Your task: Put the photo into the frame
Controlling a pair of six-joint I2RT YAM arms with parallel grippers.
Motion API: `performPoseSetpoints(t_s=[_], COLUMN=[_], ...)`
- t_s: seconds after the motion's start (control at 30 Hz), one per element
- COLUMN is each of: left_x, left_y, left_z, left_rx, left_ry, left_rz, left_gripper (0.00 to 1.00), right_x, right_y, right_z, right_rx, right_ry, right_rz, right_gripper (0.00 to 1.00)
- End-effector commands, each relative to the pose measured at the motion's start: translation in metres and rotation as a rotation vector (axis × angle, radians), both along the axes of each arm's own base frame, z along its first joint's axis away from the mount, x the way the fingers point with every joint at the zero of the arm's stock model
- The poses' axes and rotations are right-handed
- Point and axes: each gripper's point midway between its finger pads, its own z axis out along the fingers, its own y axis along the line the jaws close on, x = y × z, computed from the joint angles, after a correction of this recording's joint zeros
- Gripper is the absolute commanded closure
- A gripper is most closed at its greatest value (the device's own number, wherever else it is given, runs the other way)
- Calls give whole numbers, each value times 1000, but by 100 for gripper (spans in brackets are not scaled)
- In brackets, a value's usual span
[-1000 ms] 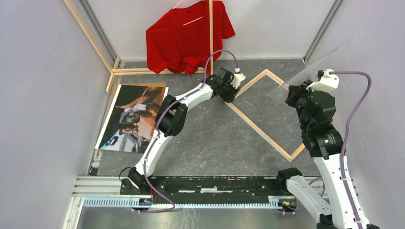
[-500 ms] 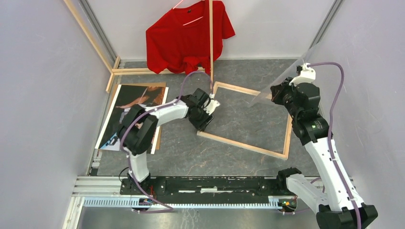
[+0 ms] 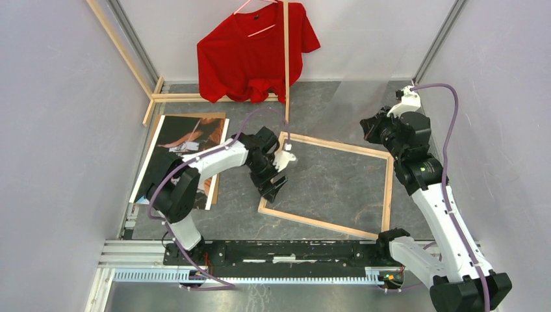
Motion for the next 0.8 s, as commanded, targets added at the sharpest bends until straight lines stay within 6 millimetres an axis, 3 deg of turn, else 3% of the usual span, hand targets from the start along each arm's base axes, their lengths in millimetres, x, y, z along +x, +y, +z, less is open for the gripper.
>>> performPoseSetpoints(t_s=[0.0,0.1,0.23,0.33,0.47,0.7,0.77], left_x=[62,130,177,180,179,178,174], left_y=[-34,-27,-24,-23,-14,41,60], left_z=[28,21,15,-2,-22,-38,-39], left_rx=[-88,20,1,18,70,155,174], left_ry=[-148,-291,-244,-192,-171,-133,-126], left_rz=[7,192,364,396,429,554,587], left_gripper=[12,16,19,24,38,72,74], right_x=[-3,-6,-8,-9,-9,-1,2], right_y=[-2,-3,0,1,3,15,20], right_z=[22,21,17,16,15,11,10], right_rx=[-28,-33,-34,-38,-35,-8,8], right_ry=[-68,-65,-57,-56,-56,-52,-53], right_rz=[10,16,33,40,50,101,120], right_gripper=[100,100,100,100,100,100,100])
